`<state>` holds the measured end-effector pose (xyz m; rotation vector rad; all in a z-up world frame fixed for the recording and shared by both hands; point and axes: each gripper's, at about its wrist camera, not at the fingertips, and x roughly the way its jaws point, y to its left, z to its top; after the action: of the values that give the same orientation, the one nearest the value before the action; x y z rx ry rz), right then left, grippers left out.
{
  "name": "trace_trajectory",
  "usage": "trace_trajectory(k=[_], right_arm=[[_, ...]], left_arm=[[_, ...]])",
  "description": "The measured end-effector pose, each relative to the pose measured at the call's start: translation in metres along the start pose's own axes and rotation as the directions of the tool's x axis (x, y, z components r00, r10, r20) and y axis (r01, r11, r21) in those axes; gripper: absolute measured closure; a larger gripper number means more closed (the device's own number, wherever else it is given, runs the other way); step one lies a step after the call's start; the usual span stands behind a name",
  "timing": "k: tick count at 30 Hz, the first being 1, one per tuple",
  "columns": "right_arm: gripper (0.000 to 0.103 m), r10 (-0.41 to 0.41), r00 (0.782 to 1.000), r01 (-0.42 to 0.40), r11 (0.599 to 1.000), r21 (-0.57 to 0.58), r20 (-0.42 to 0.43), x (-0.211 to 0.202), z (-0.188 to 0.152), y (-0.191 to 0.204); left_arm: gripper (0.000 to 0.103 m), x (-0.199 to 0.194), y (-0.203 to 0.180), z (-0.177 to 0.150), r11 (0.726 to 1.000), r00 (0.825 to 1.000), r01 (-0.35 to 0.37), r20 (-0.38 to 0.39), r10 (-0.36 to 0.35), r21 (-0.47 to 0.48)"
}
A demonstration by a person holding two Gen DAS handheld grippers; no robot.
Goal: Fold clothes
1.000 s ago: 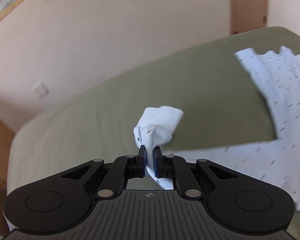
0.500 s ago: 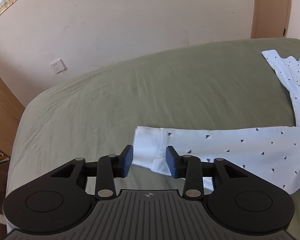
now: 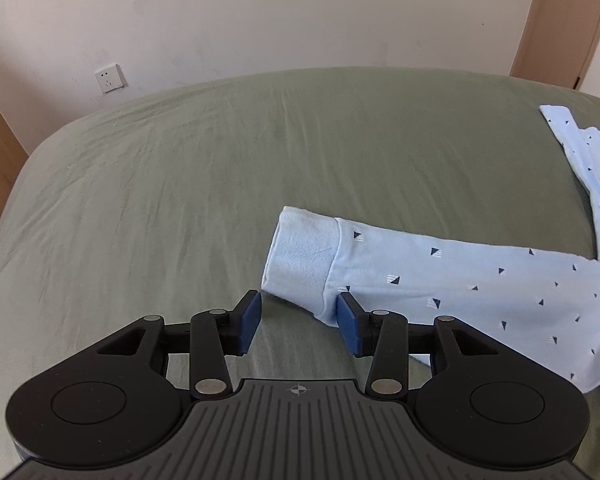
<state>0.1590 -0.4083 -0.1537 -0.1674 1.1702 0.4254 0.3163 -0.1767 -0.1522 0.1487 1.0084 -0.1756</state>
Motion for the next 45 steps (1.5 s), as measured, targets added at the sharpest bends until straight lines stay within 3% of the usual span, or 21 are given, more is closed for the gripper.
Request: trace_trajectory(k=[4,5,6,8,10,18,20,22,25,27,30,34,40,45], right_arm=[[0.038,-0.027,1.000,0.027,1.000,0.004,0.004,0.001,0.002,-0.004],[0.049,-0.031,1.000,0.031,0.999,0.006,0.000,0.002,0.002,-0.005],[0.068,-0.035,0.999,0.035,0.999,0.014,-0.010,0.005,0.003,-0.007],[0.088,-0.031,0.999,0.032,0.999,0.039,-0.030,0.010,0.002,-0.012],[0.094,-0.015,1.000,0.016,0.998,0.057,-0.026,0.009,0.002,-0.015],[0.091,0.031,0.999,-0.029,0.999,0.044,-0.042,0.009,-0.003,-0.019],[0.089,0.022,0.999,-0.021,0.999,0.024,-0.045,0.013,-0.004,-0.016],[0.080,0.027,0.999,-0.027,1.000,0.003,-0.044,0.011,-0.003,-0.013],[0.076,0.052,0.998,-0.051,0.999,0.007,-0.039,0.004,-0.003,-0.014],[0.076,0.068,0.997,-0.068,0.997,0.023,-0.025,-0.003,-0.002,-0.018],[0.076,0.110,0.994,-0.111,0.993,0.047,0.016,-0.021,-0.003,-0.024],[0.075,0.111,0.994,-0.111,0.993,0.046,0.016,-0.025,-0.004,-0.026],[0.075,0.120,0.993,-0.118,0.991,0.068,-0.016,-0.008,-0.007,-0.023],[0.075,0.124,0.991,-0.119,0.988,0.099,-0.049,0.008,-0.010,-0.024]], left_arm=[[0.065,0.004,0.000,-0.001,1.000,1.000,0.008,0.013,-0.008,-0.010],[0.068,0.005,-0.001,-0.001,1.000,1.000,0.014,0.017,-0.014,-0.008],[0.077,0.005,-0.002,-0.001,1.000,1.000,0.020,0.021,-0.020,-0.007],[0.086,0.004,-0.005,0.000,1.000,0.999,0.023,0.029,-0.023,0.005],[0.093,0.001,-0.009,0.002,1.000,0.999,0.009,0.036,-0.010,0.029],[0.088,0.000,0.006,0.009,0.996,1.000,0.001,0.009,-0.002,0.089],[0.077,0.005,0.006,0.005,0.995,1.000,-0.014,0.013,0.013,0.103],[0.060,0.004,0.006,0.003,0.993,0.998,-0.043,0.042,0.038,0.112],[0.046,-0.002,0.012,0.005,0.992,0.996,-0.065,0.068,0.058,0.104],[0.046,-0.010,0.019,0.008,0.993,0.995,-0.073,0.076,0.066,0.094],[0.047,-0.021,0.026,0.012,0.982,0.981,-0.173,0.102,0.165,0.080],[0.047,-0.029,0.032,0.012,0.992,0.989,-0.114,0.099,0.109,0.048],[0.047,-0.020,-0.005,0.010,0.988,0.992,-0.053,0.117,0.036,0.147],[0.047,0.005,-0.027,0.015,0.977,0.993,-0.084,0.100,0.065,0.196]])
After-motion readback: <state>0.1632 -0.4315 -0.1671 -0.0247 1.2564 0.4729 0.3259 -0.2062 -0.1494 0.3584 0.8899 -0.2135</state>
